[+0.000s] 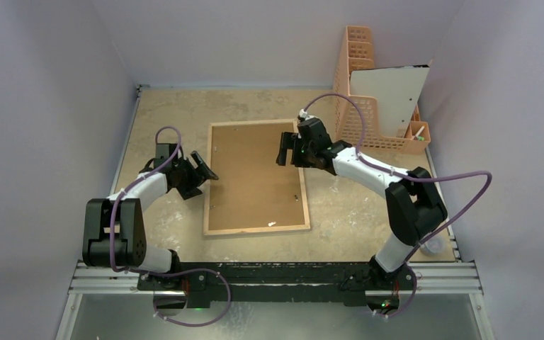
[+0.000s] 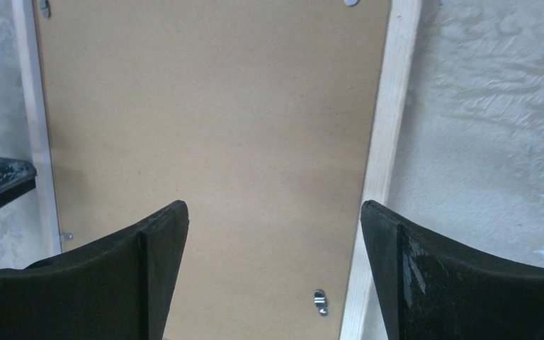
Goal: Put the photo into the frame
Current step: Place the photo frame item in the photo frame.
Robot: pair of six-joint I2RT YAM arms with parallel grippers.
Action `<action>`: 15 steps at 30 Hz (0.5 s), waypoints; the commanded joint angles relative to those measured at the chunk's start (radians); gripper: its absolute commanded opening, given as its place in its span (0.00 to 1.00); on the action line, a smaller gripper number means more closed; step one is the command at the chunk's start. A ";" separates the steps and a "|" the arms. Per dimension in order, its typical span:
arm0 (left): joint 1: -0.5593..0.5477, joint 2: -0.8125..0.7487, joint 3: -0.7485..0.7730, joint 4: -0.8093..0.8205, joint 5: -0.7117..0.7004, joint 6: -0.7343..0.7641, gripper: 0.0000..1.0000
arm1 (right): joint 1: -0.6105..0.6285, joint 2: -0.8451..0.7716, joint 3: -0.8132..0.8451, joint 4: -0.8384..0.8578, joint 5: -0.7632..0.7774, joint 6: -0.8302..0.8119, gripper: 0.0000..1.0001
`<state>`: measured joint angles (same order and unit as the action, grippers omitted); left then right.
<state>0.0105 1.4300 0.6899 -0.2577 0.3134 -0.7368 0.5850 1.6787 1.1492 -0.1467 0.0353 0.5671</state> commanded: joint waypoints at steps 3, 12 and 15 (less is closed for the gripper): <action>-0.003 -0.006 0.029 -0.001 0.009 0.029 0.79 | -0.042 0.012 -0.032 0.053 0.002 -0.009 0.89; -0.003 0.032 0.040 -0.027 0.004 0.049 0.78 | -0.068 0.039 -0.048 0.075 0.058 -0.077 0.87; -0.003 0.038 0.045 -0.021 0.024 0.054 0.74 | -0.068 -0.001 -0.119 0.108 -0.004 -0.155 0.88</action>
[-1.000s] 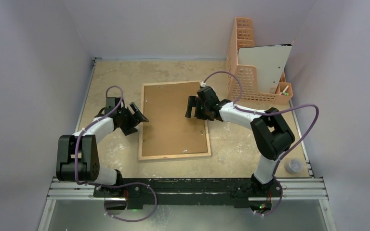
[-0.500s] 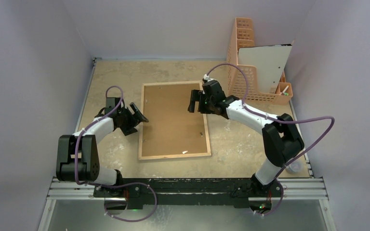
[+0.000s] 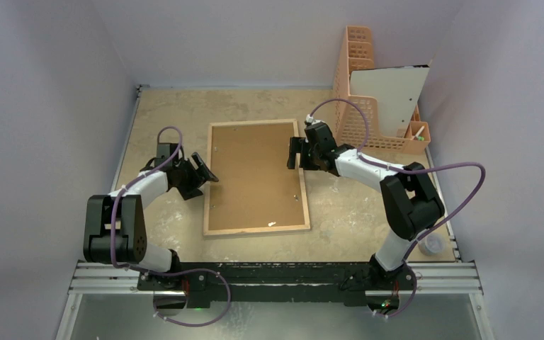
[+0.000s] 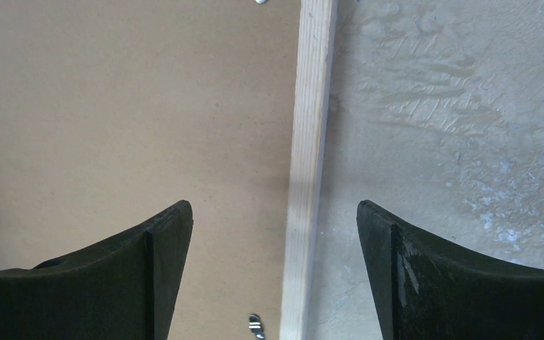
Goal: Put the photo into the frame
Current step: Place the photo frame item in the photo frame, then install the photo frame at the center of the board.
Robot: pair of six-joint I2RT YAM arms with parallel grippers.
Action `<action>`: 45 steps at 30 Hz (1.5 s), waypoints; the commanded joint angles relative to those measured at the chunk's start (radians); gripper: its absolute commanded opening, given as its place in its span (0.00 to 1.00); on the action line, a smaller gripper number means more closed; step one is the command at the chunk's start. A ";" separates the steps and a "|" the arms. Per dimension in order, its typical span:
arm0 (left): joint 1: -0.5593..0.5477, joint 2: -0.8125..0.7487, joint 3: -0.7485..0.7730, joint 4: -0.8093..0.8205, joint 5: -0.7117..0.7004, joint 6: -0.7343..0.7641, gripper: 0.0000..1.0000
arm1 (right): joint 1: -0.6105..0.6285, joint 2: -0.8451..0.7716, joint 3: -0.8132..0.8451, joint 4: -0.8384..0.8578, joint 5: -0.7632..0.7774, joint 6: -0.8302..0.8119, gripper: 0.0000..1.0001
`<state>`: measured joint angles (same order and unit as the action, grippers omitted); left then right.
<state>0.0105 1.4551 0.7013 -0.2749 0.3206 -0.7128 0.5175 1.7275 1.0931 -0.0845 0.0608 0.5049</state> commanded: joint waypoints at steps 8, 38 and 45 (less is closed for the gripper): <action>-0.003 0.083 0.075 -0.016 0.048 0.049 0.64 | 0.004 -0.088 -0.144 0.027 -0.058 -0.139 0.88; -0.072 0.029 -0.021 0.015 0.141 0.044 0.19 | 0.297 -0.024 -0.215 0.600 -0.288 0.511 0.42; -0.084 0.046 0.047 0.023 0.048 0.045 0.48 | 0.294 0.201 0.087 0.480 -0.235 0.475 0.49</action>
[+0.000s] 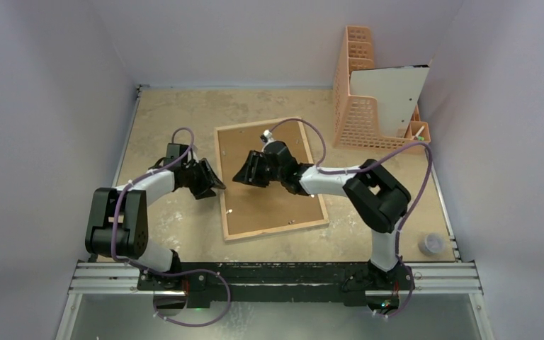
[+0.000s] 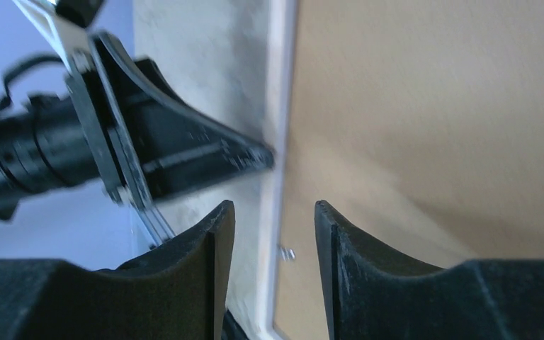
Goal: Put the photo into the frame
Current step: Install the photo frame at the center of the board.
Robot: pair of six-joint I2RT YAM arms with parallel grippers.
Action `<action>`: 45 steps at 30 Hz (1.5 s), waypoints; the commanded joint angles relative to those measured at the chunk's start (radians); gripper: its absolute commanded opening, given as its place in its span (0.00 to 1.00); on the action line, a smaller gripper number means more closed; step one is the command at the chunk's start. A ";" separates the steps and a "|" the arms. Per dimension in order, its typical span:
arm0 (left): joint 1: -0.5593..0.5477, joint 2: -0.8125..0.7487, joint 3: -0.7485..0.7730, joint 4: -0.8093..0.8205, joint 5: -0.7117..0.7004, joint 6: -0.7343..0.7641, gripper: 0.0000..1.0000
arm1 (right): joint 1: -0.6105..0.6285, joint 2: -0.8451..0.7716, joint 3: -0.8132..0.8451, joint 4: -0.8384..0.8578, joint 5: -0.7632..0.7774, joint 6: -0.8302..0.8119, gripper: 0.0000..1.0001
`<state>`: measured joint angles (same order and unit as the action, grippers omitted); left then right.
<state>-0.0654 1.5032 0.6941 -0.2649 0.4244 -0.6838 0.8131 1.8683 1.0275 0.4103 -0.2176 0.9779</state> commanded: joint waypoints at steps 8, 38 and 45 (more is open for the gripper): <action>-0.010 0.043 0.057 0.014 -0.077 0.006 0.41 | -0.054 0.274 0.405 -0.099 0.116 0.013 0.52; -0.013 0.113 0.040 0.005 -0.040 -0.001 0.22 | -0.081 0.571 0.685 -0.002 -0.027 -0.040 0.39; -0.013 0.114 0.038 0.002 -0.036 0.006 0.21 | -0.081 0.592 0.690 0.017 -0.064 -0.021 0.36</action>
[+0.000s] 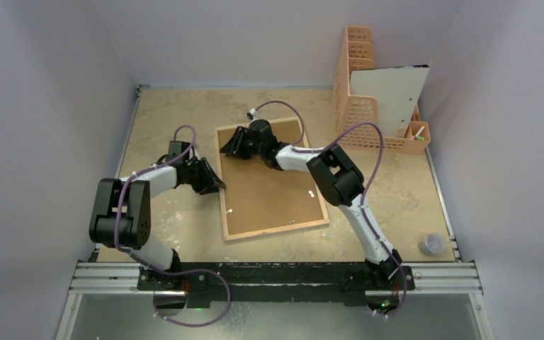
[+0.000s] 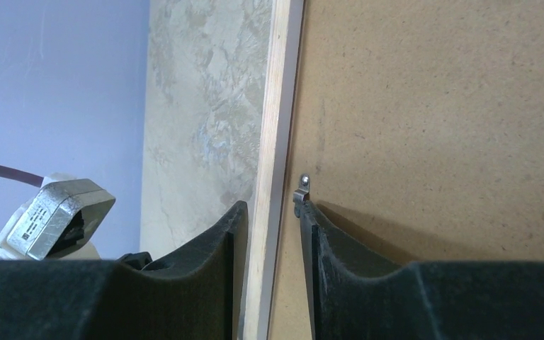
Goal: Put the photo into the frame
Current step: Install the photo frame at the center of the board.
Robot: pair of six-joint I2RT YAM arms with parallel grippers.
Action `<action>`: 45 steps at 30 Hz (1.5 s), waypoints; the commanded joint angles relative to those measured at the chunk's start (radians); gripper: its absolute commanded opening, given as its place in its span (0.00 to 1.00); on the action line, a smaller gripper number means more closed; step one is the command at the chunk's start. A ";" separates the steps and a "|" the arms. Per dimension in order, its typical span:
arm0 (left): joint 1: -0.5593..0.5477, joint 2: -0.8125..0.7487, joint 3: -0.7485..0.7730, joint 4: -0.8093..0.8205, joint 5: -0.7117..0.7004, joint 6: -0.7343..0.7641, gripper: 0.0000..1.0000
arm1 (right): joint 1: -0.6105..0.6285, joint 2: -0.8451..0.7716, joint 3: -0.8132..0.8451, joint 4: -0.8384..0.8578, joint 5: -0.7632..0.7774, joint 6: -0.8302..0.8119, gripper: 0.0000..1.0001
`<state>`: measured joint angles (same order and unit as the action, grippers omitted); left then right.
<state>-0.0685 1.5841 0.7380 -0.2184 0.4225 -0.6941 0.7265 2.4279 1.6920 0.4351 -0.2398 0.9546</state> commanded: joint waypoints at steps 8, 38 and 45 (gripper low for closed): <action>-0.011 0.039 -0.011 -0.043 -0.033 0.019 0.20 | 0.005 0.065 0.047 0.009 -0.050 0.011 0.36; -0.015 0.032 0.012 -0.076 -0.052 0.015 0.20 | 0.023 -0.054 -0.084 0.145 0.024 0.029 0.42; -0.014 -0.014 0.021 -0.091 -0.065 0.013 0.26 | 0.001 -0.314 -0.282 0.141 0.046 -0.028 0.47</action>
<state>-0.0750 1.5864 0.7559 -0.2493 0.4118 -0.6876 0.7422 2.2845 1.4712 0.5690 -0.2108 0.9787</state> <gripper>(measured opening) 0.271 0.456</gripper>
